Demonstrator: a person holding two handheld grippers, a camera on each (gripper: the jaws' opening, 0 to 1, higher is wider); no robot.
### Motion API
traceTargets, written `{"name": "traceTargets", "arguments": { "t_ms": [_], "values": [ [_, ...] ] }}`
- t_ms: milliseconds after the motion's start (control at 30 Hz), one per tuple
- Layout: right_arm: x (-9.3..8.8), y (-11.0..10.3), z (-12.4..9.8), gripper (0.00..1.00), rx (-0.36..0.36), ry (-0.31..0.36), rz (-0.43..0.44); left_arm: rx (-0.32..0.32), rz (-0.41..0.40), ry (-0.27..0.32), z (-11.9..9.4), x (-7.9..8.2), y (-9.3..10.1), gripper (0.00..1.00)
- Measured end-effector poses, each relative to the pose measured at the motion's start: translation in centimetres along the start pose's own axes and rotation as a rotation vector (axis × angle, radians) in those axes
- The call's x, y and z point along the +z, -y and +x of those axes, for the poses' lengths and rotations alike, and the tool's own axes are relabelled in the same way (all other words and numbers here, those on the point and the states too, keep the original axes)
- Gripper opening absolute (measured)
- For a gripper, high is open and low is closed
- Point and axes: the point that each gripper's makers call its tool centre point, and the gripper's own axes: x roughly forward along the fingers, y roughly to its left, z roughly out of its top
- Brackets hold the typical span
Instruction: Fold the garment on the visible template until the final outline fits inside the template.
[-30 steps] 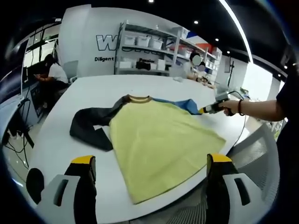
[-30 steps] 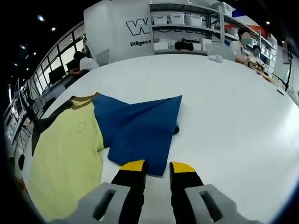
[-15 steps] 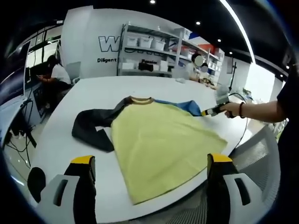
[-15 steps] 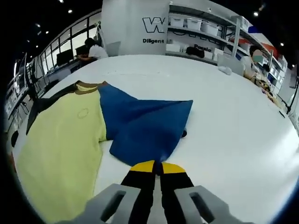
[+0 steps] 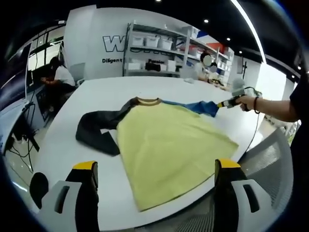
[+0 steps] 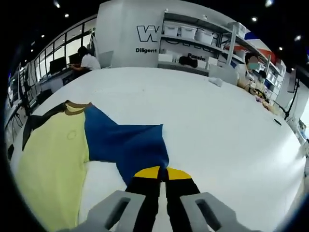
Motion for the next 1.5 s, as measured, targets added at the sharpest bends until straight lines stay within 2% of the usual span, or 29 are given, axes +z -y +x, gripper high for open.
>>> {"name": "traceTargets", "arguments": {
  "t_ms": [167, 300, 367, 600, 733, 800, 833, 967, 1333, 1433, 1500],
  "values": [
    [0.8, 2.2, 0.0, 0.00, -0.033, 0.005, -0.041, -0.009, 0.013, -0.027, 0.2, -0.5, 0.2, 0.96],
    [1.1, 4.2, 0.8, 0.00, -0.066, -0.022, -0.082, -0.037, 0.034, -0.053, 0.3, -0.9, 0.8, 0.96],
    [1.2, 5.3, 1.4, 0.00, -0.082, -0.040, -0.072, -0.050, 0.045, -0.067, 0.4, -1.1, 1.1, 0.96],
    [1.9, 8.4, 3.1, 0.00, -0.126, -0.074, -0.094, -0.048, 0.031, -0.053, 0.4, -0.9, 0.9, 0.97],
    [1.9, 9.6, 4.2, 0.00, -0.123, -0.101, -0.112, -0.053, 0.046, -0.058, 0.5, -1.0, 1.0, 0.98],
    [1.5, 9.8, 4.6, 0.00, -0.105, -0.125, -0.120, -0.068, 0.037, -0.076, 0.6, -1.3, 1.1, 0.97],
    [1.1, 9.3, 5.0, 0.00, -0.068, -0.143, -0.100, -0.077, 0.029, -0.086, 0.6, -1.4, 1.2, 0.97],
    [0.6, 9.5, 5.2, 0.00, -0.096, -0.167, -0.135, -0.076, 0.018, -0.073, 0.6, -1.2, 1.2, 0.97],
    [0.5, 11.9, 5.6, 0.00, -0.177, -0.177, -0.123, -0.061, 0.009, -0.090, 0.8, -1.6, 1.0, 0.96],
    [0.0, 13.0, 6.5, 0.00, -0.192, -0.199, -0.124, -0.062, 0.007, -0.093, 0.8, -1.6, 1.0, 0.95],
    [-0.7, 12.9, 6.3, 0.00, -0.192, -0.222, -0.138, -0.064, 0.008, -0.095, 0.8, -1.6, 1.0, 0.95]
  ]
}}
